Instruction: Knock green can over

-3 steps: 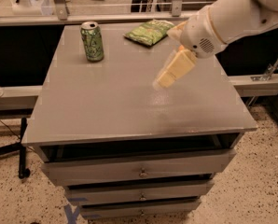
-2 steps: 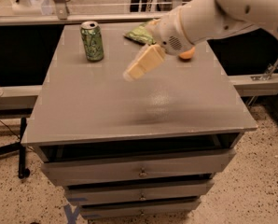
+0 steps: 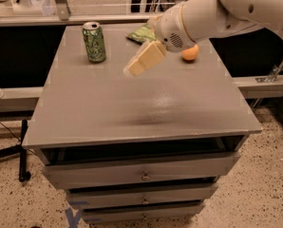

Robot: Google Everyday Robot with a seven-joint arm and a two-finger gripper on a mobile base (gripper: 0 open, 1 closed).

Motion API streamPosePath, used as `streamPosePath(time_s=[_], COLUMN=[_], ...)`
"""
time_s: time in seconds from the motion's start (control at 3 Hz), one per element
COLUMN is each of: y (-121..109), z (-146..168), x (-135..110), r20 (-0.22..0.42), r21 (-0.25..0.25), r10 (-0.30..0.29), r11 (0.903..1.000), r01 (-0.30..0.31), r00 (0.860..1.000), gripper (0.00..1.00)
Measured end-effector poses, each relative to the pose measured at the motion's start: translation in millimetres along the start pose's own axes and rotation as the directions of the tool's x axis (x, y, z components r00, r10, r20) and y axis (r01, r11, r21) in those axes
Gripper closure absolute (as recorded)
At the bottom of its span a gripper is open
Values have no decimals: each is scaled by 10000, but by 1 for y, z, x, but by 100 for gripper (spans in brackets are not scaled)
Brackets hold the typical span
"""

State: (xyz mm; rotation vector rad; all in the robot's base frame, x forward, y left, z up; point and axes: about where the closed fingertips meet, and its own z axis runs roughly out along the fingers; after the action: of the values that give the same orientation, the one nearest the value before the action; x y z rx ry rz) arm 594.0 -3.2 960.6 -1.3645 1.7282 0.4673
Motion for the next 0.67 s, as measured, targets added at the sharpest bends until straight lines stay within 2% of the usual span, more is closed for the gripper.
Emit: streamPosePath(time_s=[0.33,0.67], y=[-6,-27], z=[19,66], x=[0,1], r20=[376,1358], r21=[264,650], r10=[229,780], r11=[9994,9941], r01=[-239,-874], r00=[9990,9877], gripper=[0,0])
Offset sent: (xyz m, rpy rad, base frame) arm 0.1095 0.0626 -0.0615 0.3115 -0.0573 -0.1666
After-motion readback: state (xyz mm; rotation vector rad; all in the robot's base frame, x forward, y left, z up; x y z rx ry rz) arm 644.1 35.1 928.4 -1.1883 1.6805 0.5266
